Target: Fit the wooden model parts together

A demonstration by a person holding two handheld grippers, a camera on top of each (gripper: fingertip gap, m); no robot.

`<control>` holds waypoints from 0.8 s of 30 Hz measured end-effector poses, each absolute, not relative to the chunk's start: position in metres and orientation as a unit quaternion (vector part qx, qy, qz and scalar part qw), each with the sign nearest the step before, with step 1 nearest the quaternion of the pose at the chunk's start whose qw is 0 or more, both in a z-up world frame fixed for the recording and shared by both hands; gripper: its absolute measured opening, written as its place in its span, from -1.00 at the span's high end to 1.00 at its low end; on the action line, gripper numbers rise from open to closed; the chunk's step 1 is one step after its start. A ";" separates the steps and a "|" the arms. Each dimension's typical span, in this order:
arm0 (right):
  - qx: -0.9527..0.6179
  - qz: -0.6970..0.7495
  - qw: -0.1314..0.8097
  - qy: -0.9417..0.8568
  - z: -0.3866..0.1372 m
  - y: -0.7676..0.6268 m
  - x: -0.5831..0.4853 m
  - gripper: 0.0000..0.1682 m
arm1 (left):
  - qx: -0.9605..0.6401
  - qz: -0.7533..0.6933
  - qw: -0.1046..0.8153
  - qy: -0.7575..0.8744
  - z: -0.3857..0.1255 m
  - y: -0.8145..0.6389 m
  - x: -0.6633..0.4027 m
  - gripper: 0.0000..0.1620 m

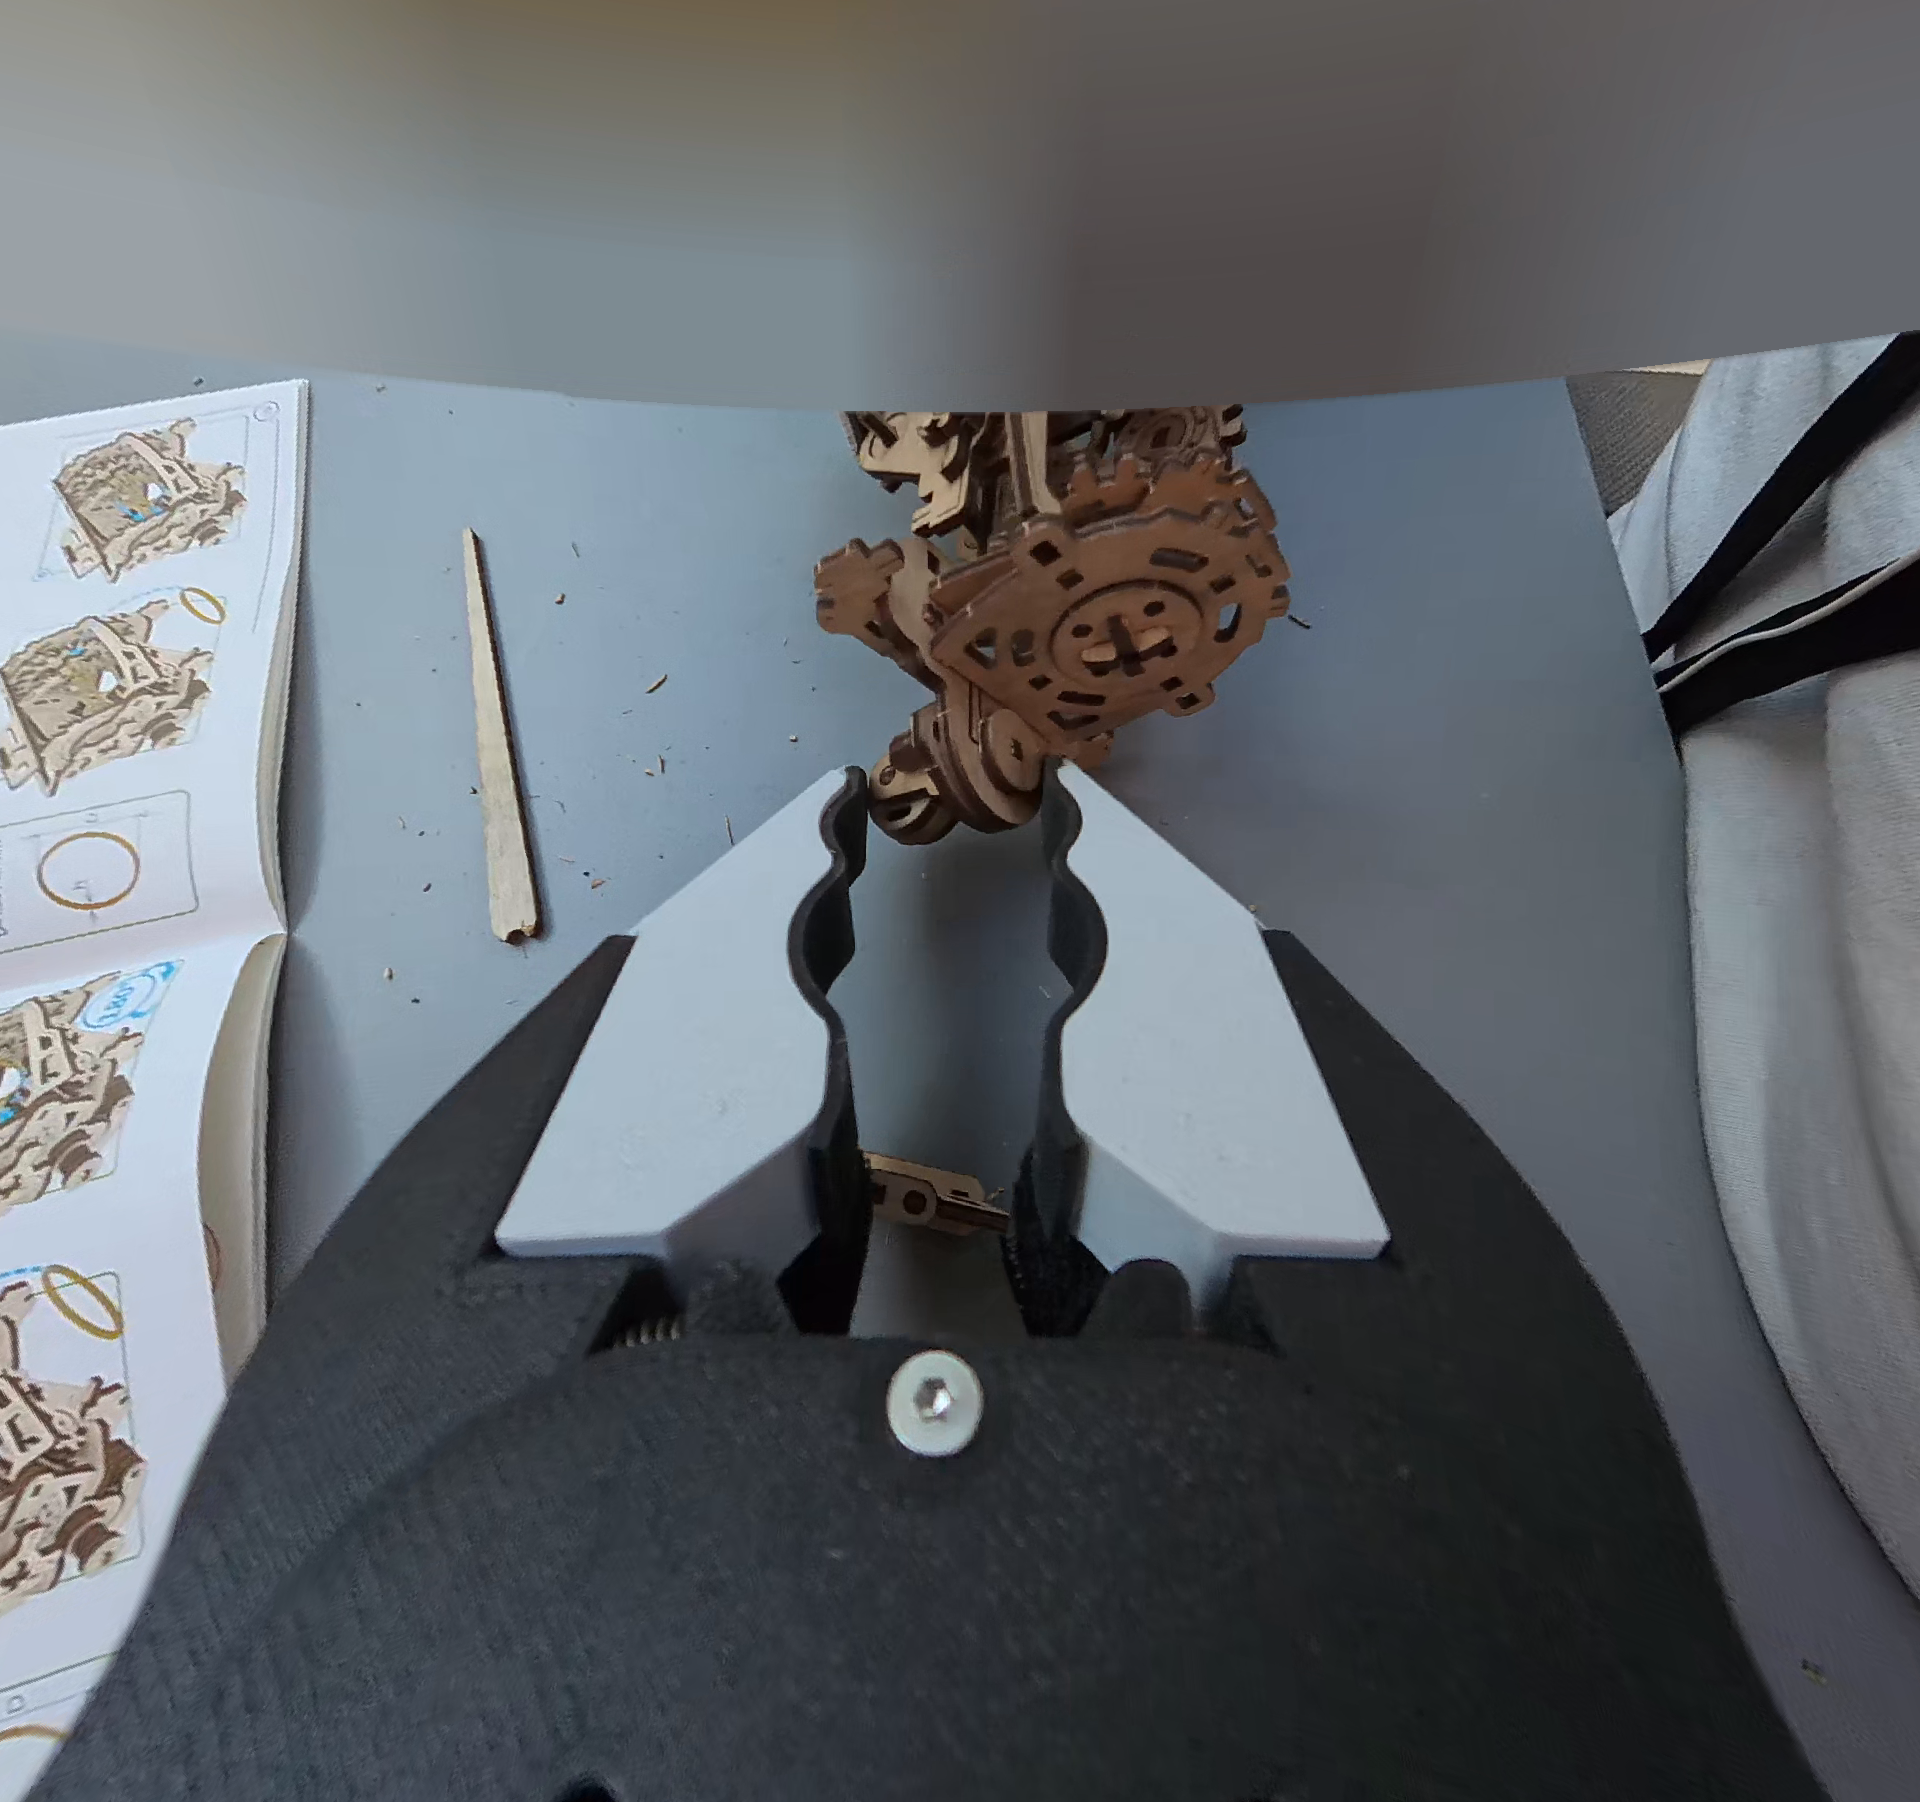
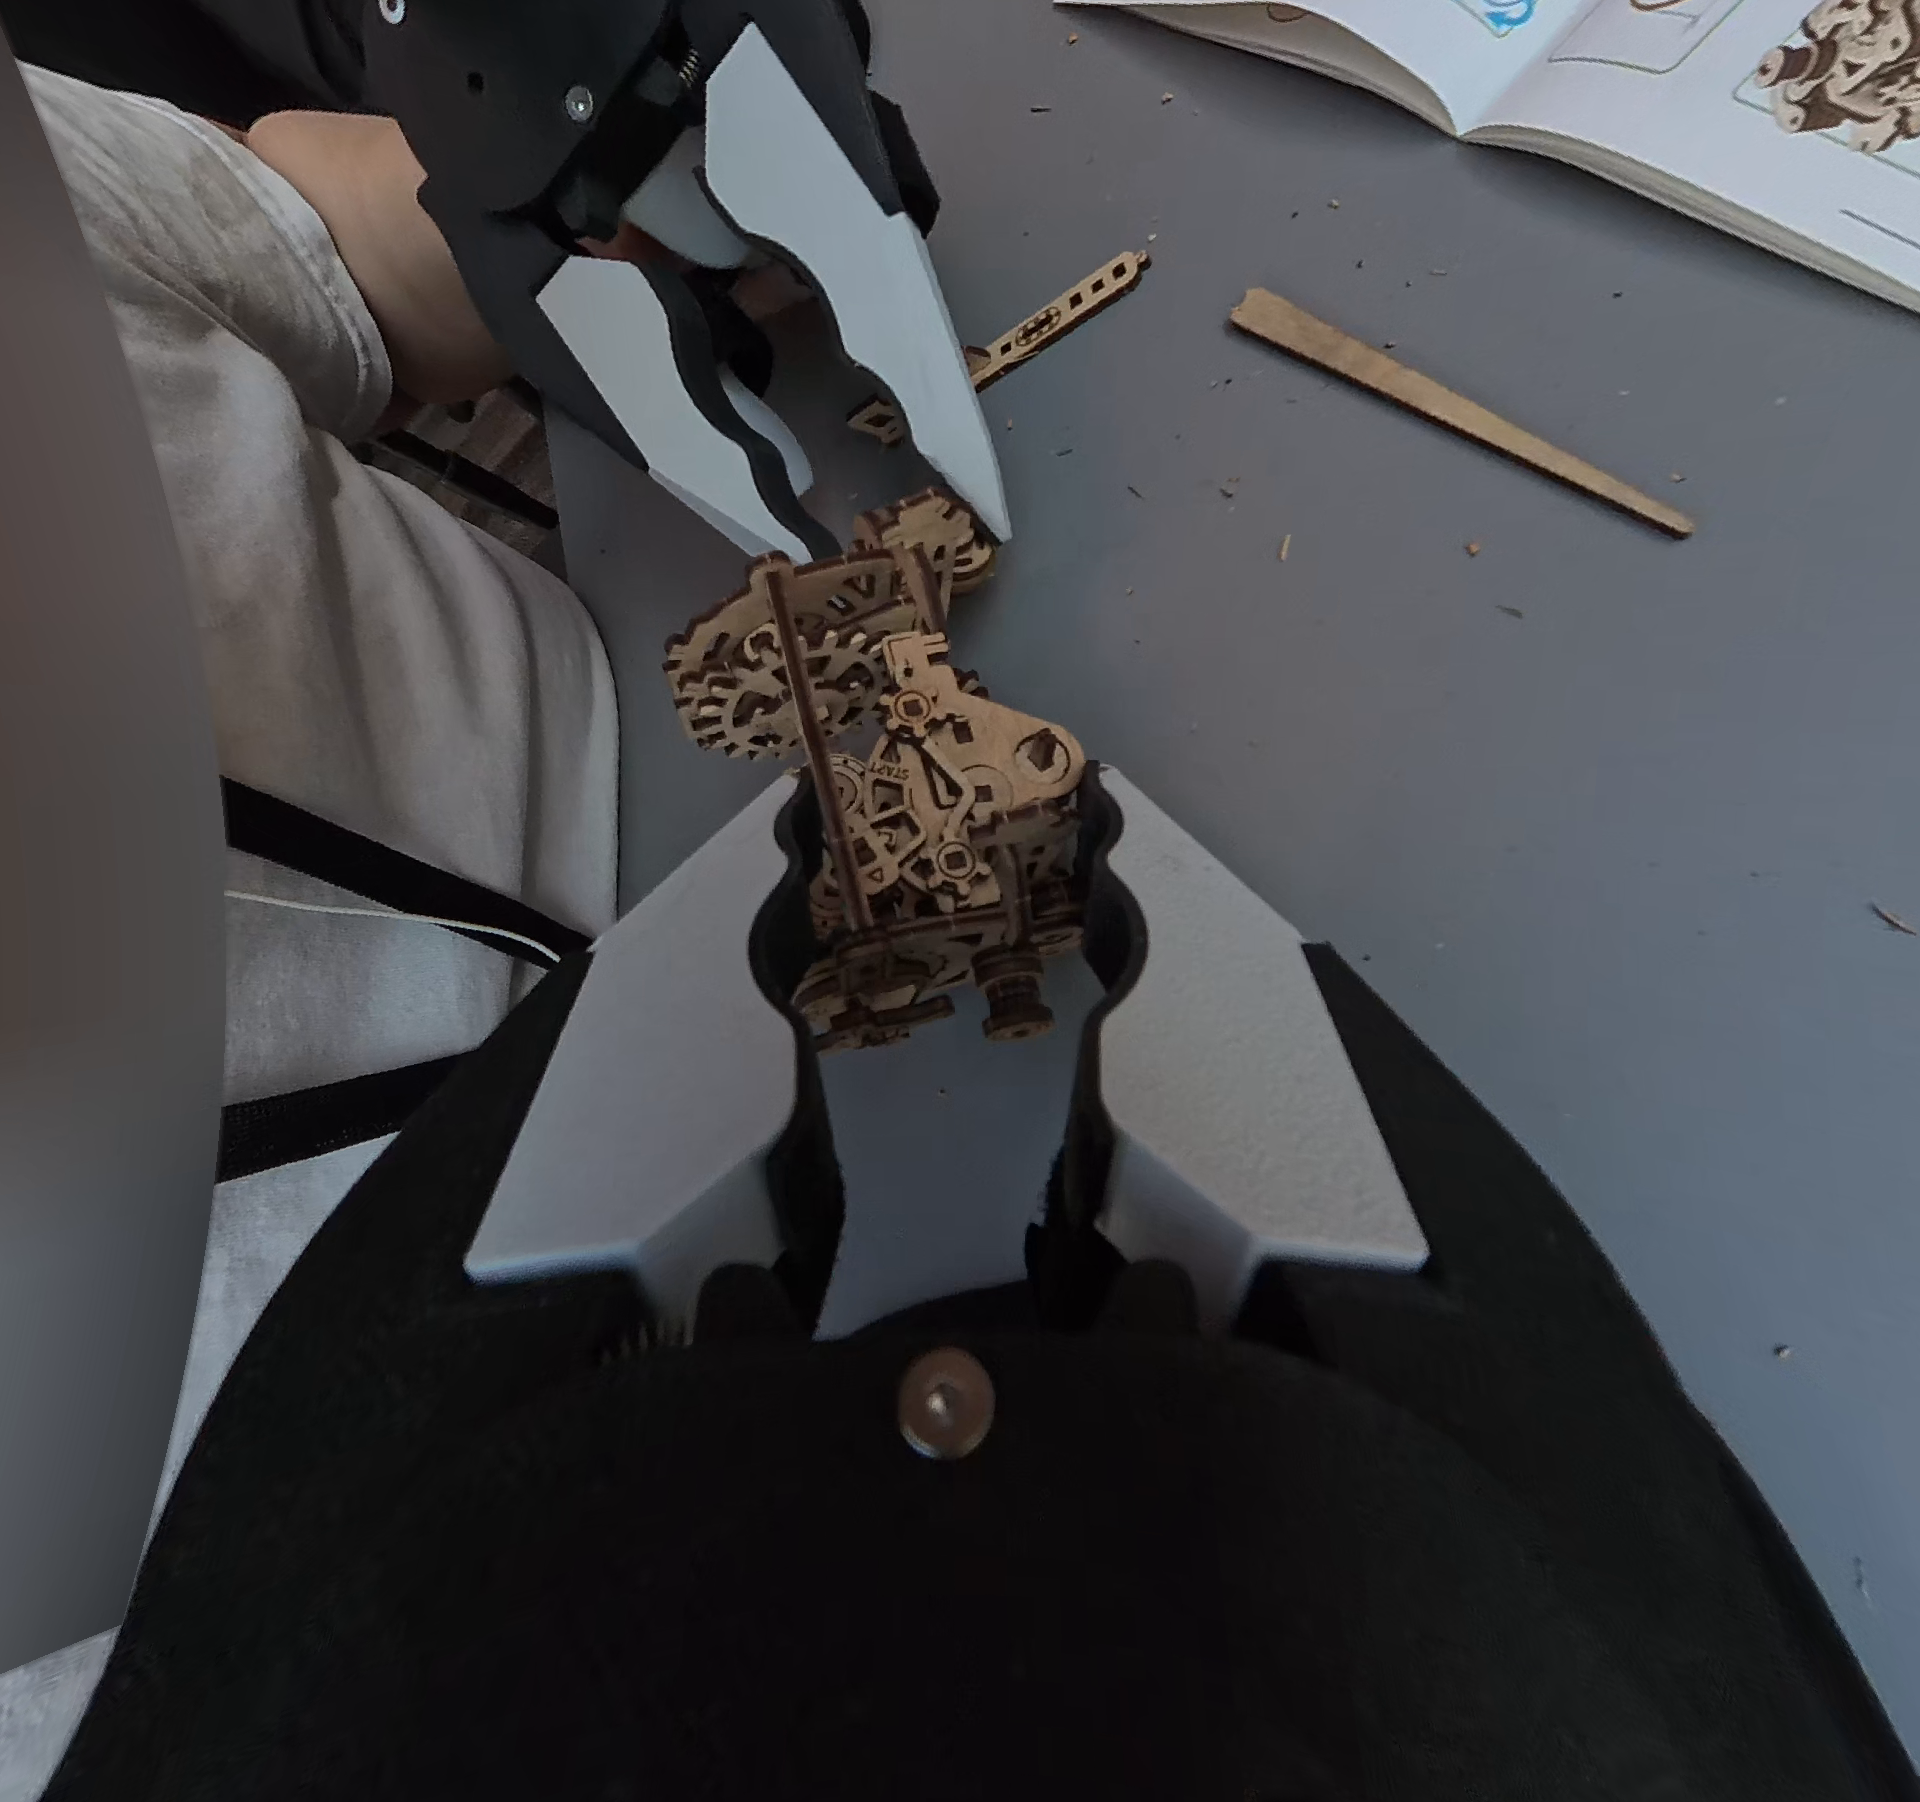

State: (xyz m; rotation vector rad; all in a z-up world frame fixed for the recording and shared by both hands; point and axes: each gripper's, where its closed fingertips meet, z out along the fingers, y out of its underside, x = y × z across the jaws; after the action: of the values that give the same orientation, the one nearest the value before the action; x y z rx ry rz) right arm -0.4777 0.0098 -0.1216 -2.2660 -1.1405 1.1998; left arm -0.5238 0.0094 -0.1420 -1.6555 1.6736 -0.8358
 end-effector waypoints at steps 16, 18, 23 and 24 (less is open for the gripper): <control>-0.789 0.423 0.163 -0.415 -0.121 0.008 -0.477 0.42 | -0.634 -0.322 0.317 0.627 -0.140 0.011 -0.520 0.62; -0.788 0.423 0.165 -0.416 -0.121 0.008 -0.477 0.42 | -0.635 -0.323 0.315 0.627 -0.140 0.011 -0.519 0.62; -0.784 0.426 0.169 -0.418 -0.120 0.010 -0.477 0.43 | -0.634 -0.324 0.312 0.629 -0.140 0.009 -0.516 0.62; -0.785 0.427 0.169 -0.416 -0.120 0.010 -0.477 0.43 | -0.635 -0.324 0.312 0.629 -0.140 0.009 -0.516 0.62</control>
State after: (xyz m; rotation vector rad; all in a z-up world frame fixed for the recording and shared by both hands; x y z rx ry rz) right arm -0.4770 0.0098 -0.1201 -2.2302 -1.1833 1.2140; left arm -0.5156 0.0092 -0.1403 -1.6752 1.6588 -0.8543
